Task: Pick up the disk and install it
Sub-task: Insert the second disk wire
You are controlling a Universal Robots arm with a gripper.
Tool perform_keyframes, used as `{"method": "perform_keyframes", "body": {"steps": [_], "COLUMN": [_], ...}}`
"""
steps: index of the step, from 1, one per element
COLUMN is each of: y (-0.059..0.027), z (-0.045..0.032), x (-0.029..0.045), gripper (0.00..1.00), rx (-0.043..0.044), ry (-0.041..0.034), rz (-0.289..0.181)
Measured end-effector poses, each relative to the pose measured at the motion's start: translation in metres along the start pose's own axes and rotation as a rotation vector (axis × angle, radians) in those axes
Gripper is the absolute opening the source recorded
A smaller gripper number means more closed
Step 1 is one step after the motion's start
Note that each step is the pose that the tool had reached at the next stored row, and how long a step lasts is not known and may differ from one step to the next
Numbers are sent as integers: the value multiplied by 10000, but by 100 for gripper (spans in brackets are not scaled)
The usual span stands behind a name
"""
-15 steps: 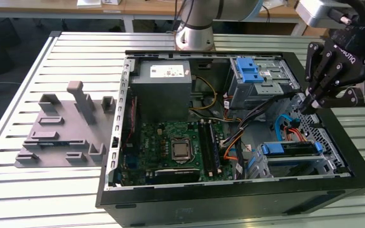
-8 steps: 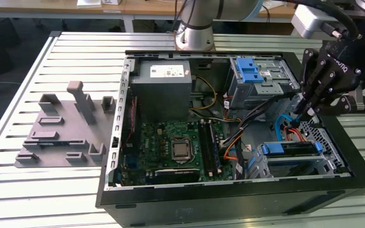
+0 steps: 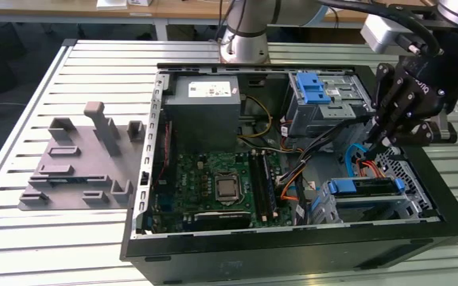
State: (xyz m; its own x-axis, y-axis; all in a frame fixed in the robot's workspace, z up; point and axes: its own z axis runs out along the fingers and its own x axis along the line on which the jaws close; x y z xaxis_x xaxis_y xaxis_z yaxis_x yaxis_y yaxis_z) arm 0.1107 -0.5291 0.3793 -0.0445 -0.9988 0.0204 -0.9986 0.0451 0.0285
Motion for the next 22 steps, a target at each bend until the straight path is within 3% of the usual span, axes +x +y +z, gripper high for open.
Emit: {"method": "perform_keyframes", "body": {"steps": [7,8,17,19,22], "y": [-6,-9,-18,-19,-19], "z": [99,113,215,229,238], "x": [-44,-45,-48,-49,-48], "gripper": [26,32,32,31,16], "rx": [-4,-3,-3,-3,-3], "ry": [4,7,16,17,17], "rz": [0,-1,0,0,-8]}}
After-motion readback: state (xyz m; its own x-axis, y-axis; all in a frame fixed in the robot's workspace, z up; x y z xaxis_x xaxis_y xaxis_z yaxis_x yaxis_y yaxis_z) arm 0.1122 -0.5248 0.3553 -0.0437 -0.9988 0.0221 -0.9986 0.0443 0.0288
